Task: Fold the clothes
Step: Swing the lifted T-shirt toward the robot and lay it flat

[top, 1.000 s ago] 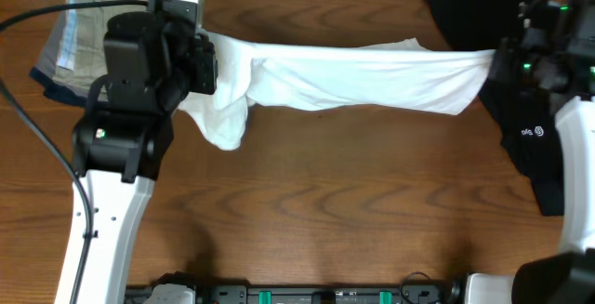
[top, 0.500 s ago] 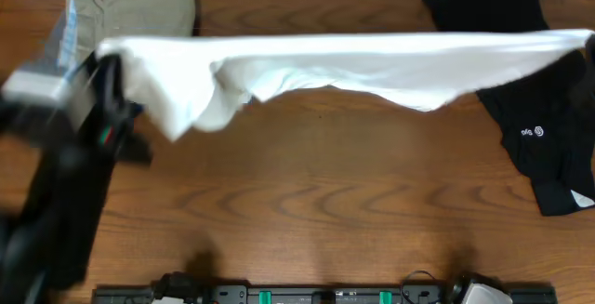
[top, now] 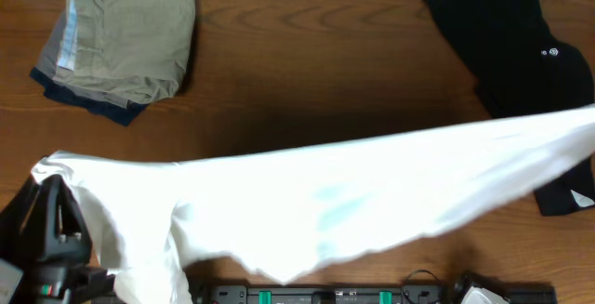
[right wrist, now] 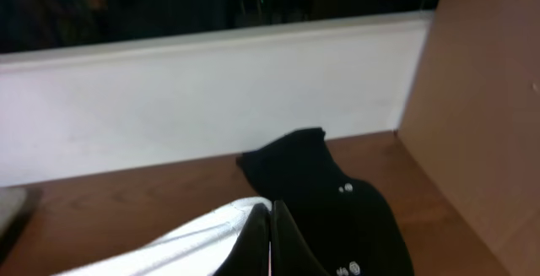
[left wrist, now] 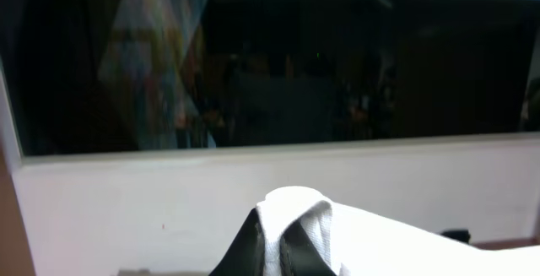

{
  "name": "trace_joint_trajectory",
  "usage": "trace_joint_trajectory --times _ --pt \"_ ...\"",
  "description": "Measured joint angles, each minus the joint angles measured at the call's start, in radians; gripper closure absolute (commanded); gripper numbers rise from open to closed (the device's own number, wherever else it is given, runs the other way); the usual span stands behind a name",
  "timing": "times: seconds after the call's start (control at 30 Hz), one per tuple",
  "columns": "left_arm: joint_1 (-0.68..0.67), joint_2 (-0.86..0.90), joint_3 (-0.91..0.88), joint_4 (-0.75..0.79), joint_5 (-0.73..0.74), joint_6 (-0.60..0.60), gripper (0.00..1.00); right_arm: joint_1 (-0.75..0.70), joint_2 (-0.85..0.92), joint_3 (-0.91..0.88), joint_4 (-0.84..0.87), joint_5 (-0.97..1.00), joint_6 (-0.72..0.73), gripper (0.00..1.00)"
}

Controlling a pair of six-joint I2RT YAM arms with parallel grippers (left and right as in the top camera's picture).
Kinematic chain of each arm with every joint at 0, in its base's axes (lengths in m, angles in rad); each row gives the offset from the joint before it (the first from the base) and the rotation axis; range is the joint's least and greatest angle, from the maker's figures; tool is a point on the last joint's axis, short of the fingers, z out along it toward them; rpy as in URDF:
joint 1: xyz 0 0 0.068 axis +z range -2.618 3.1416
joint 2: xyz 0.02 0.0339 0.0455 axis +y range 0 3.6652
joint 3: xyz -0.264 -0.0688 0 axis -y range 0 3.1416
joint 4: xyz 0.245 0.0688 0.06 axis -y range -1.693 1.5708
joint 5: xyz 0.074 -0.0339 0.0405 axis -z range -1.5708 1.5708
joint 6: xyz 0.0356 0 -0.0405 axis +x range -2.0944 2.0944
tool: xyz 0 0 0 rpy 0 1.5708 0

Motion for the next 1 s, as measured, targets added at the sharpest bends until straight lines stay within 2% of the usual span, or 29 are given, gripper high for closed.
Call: trace_joint_trajectory --times 0.2,0.53,0.73,1.0 --pt "0.0 0.14 0.003 -0.029 0.0 -0.01 0.94 0.0 0.116 0.001 -0.104 0.006 -0.026 0.99" --pt "-0.001 0.62 -0.003 -0.069 0.002 -0.01 0.94 0.013 0.487 -0.047 -0.177 -0.056 -0.119 0.99" --pt "-0.001 0.849 -0.004 -0.041 0.003 -0.01 0.94 0.076 0.684 -0.134 -0.068 -0.062 -0.143 0.99" --pt "0.0 1.111 -0.004 0.102 0.0 -0.01 0.94 0.143 0.921 -0.236 0.179 -0.06 -0.141 0.99"
